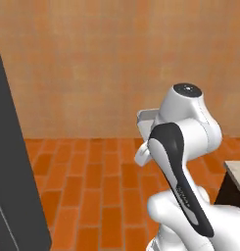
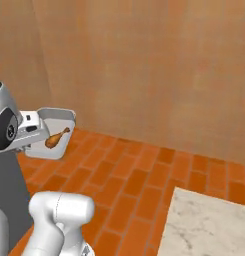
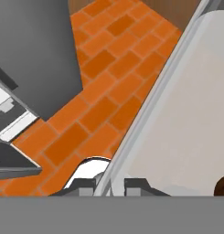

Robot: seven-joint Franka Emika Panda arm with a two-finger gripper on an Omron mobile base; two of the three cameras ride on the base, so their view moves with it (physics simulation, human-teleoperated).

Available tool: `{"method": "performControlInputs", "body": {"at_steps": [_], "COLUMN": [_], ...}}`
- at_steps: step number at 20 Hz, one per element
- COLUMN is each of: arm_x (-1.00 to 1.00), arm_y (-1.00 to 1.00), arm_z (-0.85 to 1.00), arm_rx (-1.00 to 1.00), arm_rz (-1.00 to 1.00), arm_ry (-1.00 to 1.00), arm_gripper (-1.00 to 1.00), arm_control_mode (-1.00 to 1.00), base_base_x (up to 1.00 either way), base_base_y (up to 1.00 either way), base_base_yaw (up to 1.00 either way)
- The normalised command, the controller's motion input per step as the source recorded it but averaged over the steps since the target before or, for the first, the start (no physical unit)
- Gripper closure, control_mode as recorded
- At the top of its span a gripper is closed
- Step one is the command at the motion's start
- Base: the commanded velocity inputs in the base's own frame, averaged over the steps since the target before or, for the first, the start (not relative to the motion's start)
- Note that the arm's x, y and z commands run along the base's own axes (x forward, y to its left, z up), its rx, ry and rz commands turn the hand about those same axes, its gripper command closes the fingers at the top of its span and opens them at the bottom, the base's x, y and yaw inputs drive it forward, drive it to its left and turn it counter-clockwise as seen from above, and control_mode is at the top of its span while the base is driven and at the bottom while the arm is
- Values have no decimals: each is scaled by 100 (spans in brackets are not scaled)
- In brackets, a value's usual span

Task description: Take the meat container that has the chicken drumstick and place it on the second highest rack of the freezer. Then take the vegetable container that has the squash and garlic and place it on the highest rack of the freezer.

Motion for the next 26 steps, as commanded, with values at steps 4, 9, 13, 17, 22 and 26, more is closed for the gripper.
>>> {"method": "performControlInputs", "body": {"at_steps": [4,9,13,17,22,26], "arm_x": [0,0,0,0,0,0], "arm_y": [0,0,0,0,0,0], "arm_z": [0,0,0,0,0,0], "arm_rx": [0,0,0,0,0,0], "arm_rz": [0,0,0,0,0,0], "arm_ry": [0,0,0,0,0,0], "arm_gripper": [100,100,100,100,100,100], "arm_control_mode": [100,100,100,100,100,100], "base_base_x": [27,0,14,12,43,59], "base_base_y": [5,11,0,0,-24,-24], "base_base_yaw": [61,55,43,45,53,54]}}
